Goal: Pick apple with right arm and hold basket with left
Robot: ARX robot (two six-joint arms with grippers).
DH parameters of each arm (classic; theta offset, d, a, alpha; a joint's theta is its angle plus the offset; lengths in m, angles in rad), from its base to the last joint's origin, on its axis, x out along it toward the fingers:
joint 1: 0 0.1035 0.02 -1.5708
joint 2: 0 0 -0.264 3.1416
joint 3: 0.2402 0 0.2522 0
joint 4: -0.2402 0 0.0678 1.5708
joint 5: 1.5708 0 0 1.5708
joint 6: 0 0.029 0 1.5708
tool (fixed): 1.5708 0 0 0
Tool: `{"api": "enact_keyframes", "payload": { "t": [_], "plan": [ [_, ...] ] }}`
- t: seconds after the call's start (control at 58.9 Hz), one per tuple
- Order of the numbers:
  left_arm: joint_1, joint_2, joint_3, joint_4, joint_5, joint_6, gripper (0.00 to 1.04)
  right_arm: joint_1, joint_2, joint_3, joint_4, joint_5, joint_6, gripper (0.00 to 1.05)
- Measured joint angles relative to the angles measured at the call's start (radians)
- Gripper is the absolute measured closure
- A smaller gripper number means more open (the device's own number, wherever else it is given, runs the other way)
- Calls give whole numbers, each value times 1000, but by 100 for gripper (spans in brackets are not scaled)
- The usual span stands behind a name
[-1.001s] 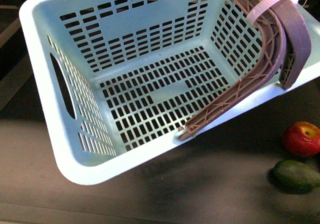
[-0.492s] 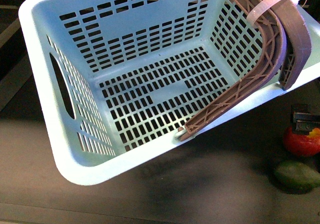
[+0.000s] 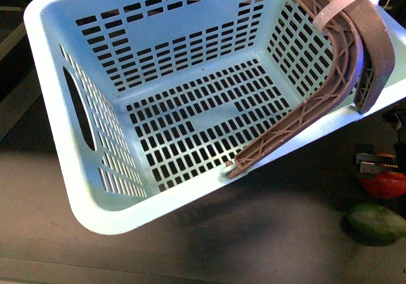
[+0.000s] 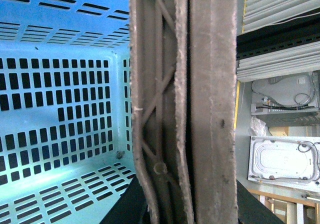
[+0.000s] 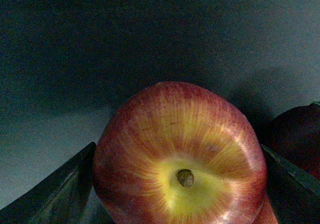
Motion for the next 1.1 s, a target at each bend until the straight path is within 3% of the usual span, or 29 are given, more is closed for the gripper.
{"api": "enact_keyframes", "payload": {
  "t": [0.136,0.441,0.78,1.103],
  "plan": [
    [0,0,0,0,0,0,88,-2,-5,-10,12,-5,12,25],
    [0,0,0,0,0,0,88,-34,-183,-147,97,-27,12,25],
    [0,0,0,0,1,0,88,-62,-658,-325,83,-91,-30,25],
    [0,0,0,0,0,0,88,54,-1050,-328,-29,-124,14,25]
  ]
}}
